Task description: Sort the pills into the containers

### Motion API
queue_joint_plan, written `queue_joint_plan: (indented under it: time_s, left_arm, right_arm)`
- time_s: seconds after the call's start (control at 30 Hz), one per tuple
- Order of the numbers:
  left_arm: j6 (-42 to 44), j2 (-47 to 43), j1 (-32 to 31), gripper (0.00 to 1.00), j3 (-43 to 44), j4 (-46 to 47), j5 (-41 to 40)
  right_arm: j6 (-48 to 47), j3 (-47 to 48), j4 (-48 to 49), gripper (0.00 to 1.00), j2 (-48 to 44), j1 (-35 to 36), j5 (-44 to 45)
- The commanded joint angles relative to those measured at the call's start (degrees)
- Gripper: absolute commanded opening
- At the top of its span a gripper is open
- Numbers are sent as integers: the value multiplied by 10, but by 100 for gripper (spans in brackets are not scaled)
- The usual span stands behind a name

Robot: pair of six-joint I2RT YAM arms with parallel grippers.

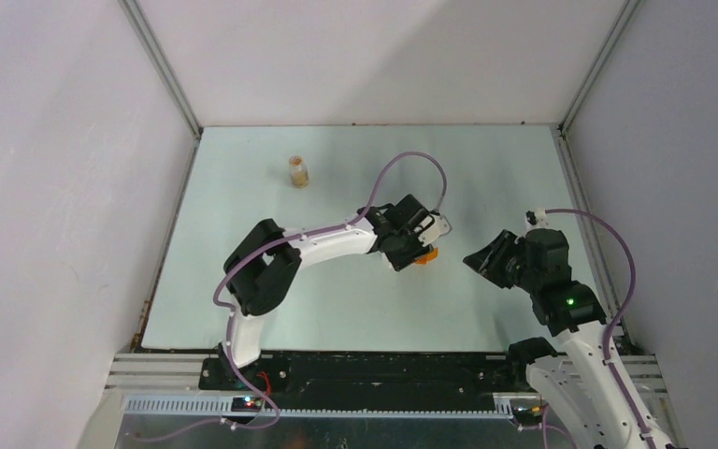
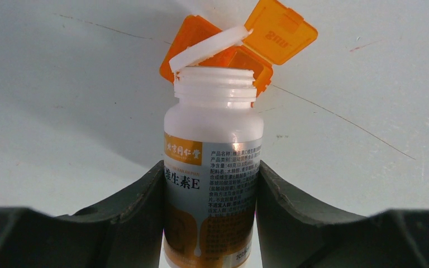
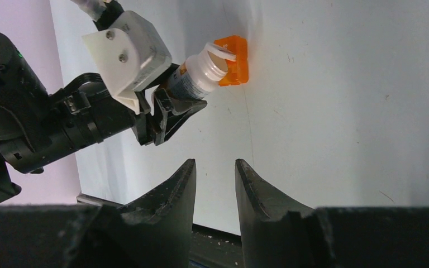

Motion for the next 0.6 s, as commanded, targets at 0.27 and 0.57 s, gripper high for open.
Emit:
queue_joint_plan:
  time_s: [0.27,0.57]
  left_arm:
    - [43,16,-26,0,45,-43,-82]
    - [64,26,-37,0,73,-83,-99]
  right_arm:
    - [-4,-7,6,36,-6,-10,-13]
    - [-8,-12,9,37,-1,-20,-15]
